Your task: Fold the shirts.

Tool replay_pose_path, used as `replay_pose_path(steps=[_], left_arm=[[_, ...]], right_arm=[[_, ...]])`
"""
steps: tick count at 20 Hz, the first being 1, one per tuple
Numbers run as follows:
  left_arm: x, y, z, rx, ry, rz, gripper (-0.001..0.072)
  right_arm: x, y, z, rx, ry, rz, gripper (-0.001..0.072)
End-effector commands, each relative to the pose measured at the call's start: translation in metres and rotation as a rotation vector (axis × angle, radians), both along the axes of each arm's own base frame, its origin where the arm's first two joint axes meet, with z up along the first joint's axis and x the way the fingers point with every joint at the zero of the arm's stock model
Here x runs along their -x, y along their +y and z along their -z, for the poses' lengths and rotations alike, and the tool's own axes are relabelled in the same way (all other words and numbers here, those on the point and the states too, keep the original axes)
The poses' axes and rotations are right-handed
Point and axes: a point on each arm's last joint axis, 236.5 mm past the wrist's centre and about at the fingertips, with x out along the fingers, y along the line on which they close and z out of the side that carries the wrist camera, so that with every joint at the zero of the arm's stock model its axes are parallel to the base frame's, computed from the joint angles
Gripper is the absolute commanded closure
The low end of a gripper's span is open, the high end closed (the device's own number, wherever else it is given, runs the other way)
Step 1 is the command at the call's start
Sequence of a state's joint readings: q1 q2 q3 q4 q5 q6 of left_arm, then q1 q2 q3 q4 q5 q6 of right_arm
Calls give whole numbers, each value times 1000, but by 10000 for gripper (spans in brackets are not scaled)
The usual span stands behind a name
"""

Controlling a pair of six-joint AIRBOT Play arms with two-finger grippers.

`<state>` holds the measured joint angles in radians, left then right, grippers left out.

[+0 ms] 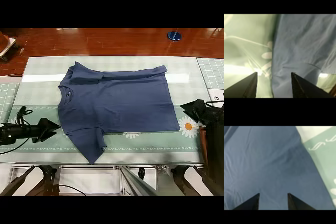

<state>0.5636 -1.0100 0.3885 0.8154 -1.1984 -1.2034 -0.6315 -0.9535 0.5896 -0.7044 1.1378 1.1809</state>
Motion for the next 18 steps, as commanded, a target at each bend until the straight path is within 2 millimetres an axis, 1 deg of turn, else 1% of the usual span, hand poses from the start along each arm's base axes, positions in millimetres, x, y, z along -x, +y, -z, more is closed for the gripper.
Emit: replay_pose_path(steps=[1, 3, 5, 8, 10, 11, 12, 13, 14, 15, 16, 17, 18], left_arm=[[7, -21, 11, 32, 13, 30, 197], [6, -28, 13, 30, 12, 52, 197], [-1, -37, 13, 37, -6, 56, 198], [-11, -51, 19, 21, -30, 73, 199], [-5, -64, 27, 20, -4, 123, 204], [-1, -68, 31, 25, 12, 140, 359], [1, -69, 32, 29, 18, 149, 693], [0, -68, 32, 26, 15, 152, 689], [-1, -68, 33, 23, 11, 151, 689], [-2, -66, 33, 17, 7, 147, 689], [-3, -66, 34, 15, 6, 143, 689], [-3, -66, 34, 13, 4, 142, 689], [-3, -66, 34, 13, 4, 142, 689]], right_arm=[[4, 6, 1, -14, -7, -2, 304], [4, 6, 1, -13, -6, -2, 304], [4, 6, 1, -11, -6, -2, 304], [2, 2, 2, 0, -12, 12, 304], [0, -7, 5, 37, -11, 32, 304], [4, -17, 11, 72, 13, 50, 304], [13, -29, 21, 115, 66, 65, 304], [29, -43, 35, 171, 147, 79, 304], [53, -60, 50, 234, 268, 107, 304], [75, -70, 60, 275, 375, 123, 304], [90, -73, 65, 297, 440, 109, 304], [94, -70, 66, 285, 454, 101, 304], [91, -63, 65, 253, 446, 95, 304]])
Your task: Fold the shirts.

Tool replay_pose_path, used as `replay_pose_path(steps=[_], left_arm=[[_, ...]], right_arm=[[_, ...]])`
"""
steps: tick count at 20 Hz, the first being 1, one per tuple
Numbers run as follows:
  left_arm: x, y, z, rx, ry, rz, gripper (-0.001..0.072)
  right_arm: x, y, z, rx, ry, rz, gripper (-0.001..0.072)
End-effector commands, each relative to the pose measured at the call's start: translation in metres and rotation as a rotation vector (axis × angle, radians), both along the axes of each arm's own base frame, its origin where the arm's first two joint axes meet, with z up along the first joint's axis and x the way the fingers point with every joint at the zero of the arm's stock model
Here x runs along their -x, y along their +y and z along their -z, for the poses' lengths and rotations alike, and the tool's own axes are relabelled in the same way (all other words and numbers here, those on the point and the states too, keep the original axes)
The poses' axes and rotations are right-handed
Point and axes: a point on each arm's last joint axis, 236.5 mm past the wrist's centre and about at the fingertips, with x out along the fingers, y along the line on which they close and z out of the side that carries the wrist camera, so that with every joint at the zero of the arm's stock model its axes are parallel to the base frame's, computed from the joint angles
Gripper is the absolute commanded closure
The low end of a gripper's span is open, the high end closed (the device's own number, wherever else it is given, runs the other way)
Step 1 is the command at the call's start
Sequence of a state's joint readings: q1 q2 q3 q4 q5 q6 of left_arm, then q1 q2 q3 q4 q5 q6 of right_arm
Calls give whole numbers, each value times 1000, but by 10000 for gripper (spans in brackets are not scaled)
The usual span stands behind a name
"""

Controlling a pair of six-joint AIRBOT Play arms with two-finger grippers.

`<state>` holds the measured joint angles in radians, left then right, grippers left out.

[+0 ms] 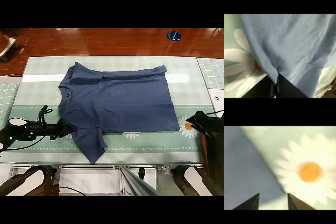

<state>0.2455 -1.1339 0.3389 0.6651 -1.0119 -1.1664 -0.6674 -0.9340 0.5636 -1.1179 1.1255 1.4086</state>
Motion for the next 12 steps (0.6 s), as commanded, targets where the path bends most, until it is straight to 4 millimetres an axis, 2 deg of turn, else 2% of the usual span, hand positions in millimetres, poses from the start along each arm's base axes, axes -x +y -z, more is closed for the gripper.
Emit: replay_pose_path(steps=[1, 5, 8, 12], left_arm=[[-2, 2, 4, -19, -8, -2, 689], [-2, 2, 4, -19, -7, -2, 689], [-3, 1, 3, -13, -8, -9, 688], [-7, 3, 3, -19, -16, -22, 689]], right_arm=[[26, -3, 12, 3, 126, 6, 304], [10, 25, 23, -167, 105, -26, 304], [11, 29, 35, -209, 138, -24, 304], [1, 37, 40, -266, 116, -20, 304]])
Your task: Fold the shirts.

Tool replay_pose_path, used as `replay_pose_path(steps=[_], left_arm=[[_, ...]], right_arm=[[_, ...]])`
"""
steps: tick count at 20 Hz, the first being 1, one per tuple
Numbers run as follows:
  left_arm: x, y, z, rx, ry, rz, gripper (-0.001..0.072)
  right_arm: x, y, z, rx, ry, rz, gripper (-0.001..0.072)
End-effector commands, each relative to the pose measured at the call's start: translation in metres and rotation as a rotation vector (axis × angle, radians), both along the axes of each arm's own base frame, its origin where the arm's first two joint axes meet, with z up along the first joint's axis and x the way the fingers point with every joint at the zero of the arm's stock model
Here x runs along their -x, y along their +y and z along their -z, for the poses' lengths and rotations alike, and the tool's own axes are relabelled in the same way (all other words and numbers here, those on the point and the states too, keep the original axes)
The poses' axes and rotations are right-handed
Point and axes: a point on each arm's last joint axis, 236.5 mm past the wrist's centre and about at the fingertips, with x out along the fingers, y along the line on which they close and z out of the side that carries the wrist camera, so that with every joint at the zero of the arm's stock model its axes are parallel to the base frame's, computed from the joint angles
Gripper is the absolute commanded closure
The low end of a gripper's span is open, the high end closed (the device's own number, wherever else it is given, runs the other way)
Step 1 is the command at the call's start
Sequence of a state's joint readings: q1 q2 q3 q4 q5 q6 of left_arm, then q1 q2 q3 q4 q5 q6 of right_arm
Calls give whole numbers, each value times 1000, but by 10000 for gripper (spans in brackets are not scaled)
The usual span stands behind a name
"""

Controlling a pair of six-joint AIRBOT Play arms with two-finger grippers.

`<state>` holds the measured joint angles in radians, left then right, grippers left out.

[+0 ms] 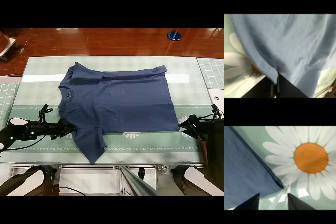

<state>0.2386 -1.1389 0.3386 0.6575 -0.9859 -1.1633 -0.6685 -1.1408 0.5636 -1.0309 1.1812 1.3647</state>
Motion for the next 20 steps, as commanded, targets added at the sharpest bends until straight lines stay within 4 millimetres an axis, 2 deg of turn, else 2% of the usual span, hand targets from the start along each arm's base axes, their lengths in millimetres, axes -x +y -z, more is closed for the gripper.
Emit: replay_pose_path(steps=[1, 5, 8, 9, 11, 14, 16, 17, 18, 20], left_arm=[[-3, 2, 1, -7, -6, -11, 689], [-3, 2, 1, -7, -6, -11, 689], [-3, 2, 1, -7, -6, -11, 689], [-3, 2, 1, -8, -8, -13, 689], [-8, 0, -2, 7, -16, -35, 689], [-32, -3, -19, 47, -98, -63, 689], [-62, -4, -52, 78, -192, -73, 689], [-82, -3, -80, 90, -268, -64, 689], [-102, -2, -111, 91, -355, -50, 689], [-145, 7, -204, 65, -607, -44, 689]], right_arm=[[-9, 8, 6, -62, -15, 11, 304], [-15, 15, 17, -120, -14, 20, 304], [-32, 19, 16, -157, -75, 44, 318], [-37, 21, 13, -172, -103, 44, 412], [-46, 27, 4, -184, -177, -16, 694], [-59, 46, -10, -175, -204, -141, 696], [-82, 64, -38, -171, -246, -247, 696], [-101, 72, -62, -154, -292, -299, 696], [-120, 78, -90, -130, -349, -338, 696], [-164, 86, -168, -45, -527, -397, 696]])
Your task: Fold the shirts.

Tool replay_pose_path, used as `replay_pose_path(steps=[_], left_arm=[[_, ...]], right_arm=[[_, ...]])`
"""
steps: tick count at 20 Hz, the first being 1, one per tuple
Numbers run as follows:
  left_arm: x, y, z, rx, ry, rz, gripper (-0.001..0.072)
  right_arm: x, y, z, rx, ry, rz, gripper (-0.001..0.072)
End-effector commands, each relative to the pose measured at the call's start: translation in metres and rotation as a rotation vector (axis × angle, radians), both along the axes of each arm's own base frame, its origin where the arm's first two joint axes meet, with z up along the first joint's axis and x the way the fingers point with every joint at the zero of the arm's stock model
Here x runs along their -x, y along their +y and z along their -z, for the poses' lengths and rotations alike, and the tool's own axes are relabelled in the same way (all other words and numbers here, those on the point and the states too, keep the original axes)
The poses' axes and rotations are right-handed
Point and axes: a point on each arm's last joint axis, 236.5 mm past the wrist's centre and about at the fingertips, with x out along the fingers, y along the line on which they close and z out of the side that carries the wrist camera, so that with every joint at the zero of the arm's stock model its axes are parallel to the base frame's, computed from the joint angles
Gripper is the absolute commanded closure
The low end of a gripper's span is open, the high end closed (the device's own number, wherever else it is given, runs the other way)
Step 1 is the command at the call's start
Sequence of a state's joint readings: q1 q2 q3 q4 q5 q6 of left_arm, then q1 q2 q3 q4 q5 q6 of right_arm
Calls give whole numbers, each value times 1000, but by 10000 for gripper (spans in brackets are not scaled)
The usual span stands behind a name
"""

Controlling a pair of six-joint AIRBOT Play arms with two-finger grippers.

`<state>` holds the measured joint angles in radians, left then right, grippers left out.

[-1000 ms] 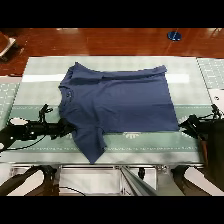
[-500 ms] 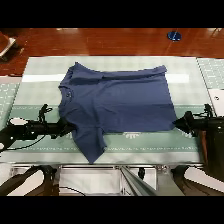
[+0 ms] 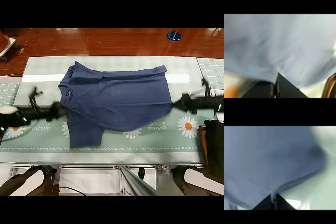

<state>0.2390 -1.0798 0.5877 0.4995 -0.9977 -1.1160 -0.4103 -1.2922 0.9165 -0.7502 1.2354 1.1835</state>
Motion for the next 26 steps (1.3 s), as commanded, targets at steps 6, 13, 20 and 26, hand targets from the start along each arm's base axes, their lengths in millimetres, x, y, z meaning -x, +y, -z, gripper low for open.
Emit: replay_pose_path(steps=[6, 13, 20, 26], left_arm=[[-32, 47, -409, -249, -991, -149, 690], [133, 90, -534, -841, -1310, -543, 689], [199, 90, -524, -962, -1296, -593, 690], [85, 103, -387, -757, -926, -400, 689]], right_arm=[[-39, -10, -361, 468, -789, 33, 696], [123, -18, -477, 773, -1074, 224, 696], [174, -2, -458, 780, -1016, 178, 696], [114, 11, -367, 608, -817, 49, 696]])
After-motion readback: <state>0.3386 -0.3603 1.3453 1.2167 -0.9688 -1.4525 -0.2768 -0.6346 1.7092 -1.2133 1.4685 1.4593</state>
